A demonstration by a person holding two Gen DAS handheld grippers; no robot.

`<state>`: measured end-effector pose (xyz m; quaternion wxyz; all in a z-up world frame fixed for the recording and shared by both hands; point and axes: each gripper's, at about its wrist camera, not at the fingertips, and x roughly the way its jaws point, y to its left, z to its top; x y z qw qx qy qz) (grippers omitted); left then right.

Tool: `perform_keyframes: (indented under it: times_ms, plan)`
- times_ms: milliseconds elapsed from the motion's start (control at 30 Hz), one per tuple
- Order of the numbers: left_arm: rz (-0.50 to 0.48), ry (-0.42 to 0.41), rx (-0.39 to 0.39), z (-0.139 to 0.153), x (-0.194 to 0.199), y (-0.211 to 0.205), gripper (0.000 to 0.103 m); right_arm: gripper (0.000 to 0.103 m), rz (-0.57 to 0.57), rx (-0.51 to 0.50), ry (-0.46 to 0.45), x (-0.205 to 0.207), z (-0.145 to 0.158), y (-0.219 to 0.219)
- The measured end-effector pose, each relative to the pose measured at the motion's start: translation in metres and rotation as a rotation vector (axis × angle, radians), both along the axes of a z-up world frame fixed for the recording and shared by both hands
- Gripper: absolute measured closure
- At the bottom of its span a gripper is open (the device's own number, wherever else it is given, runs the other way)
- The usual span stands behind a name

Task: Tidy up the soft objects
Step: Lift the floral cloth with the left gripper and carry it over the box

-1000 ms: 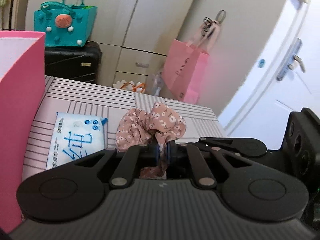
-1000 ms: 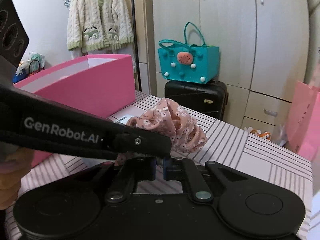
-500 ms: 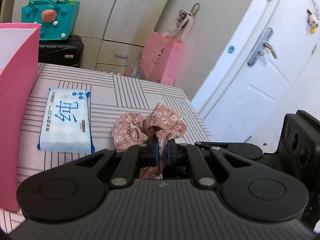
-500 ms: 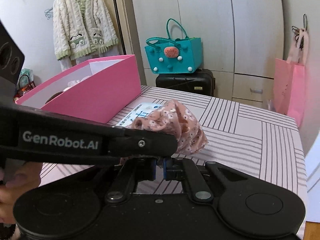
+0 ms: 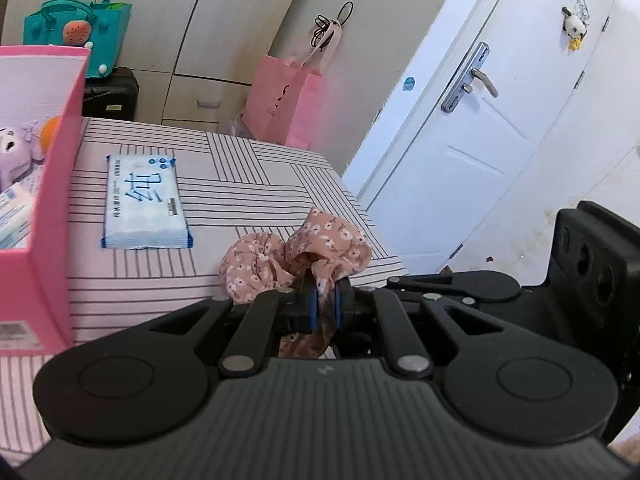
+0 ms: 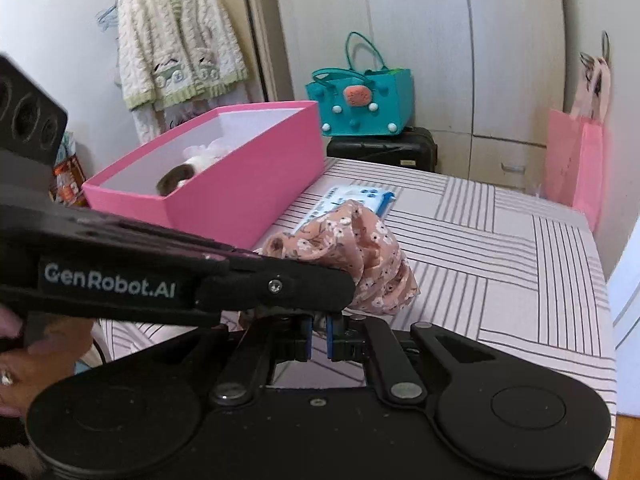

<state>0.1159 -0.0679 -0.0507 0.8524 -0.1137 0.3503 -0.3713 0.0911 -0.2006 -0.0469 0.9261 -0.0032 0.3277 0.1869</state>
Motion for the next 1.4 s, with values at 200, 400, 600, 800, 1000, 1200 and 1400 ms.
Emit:
perform_keyframes:
  times_ms: [200,400,600,800,1000,1200,1400]
  plan:
    - [-0.042,0.005,-0.02,0.018,-0.013,0.025,0.097,0.094,0.051,0.003,0.05,-0.006,0.022,0.019]
    - [-0.112,0.05,-0.02,0.046,-0.015,0.055,0.097,0.093,0.173,0.022,0.109,-0.012,0.048,0.04]
    - [-0.103,-0.018,0.035,0.081,-0.026,0.081,0.097,0.093,0.27,0.006,0.099,-0.011,0.077,0.067]
    - [-0.041,-0.107,0.068,0.105,-0.029,0.107,0.096,0.093,0.326,0.02,0.034,-0.004,0.096,0.092]
    - [0.064,-0.193,0.038,0.109,-0.02,0.13,0.097,0.093,0.294,0.051,-0.071,0.009,0.101,0.114]
    - [0.152,-0.218,-0.004,0.111,0.011,0.149,0.096,0.093,0.299,0.135,-0.104,0.048,0.105,0.125]
    - [0.257,-0.205,0.019,0.097,0.044,0.155,0.095,0.093,0.31,0.134,-0.085,0.092,0.092,0.144]
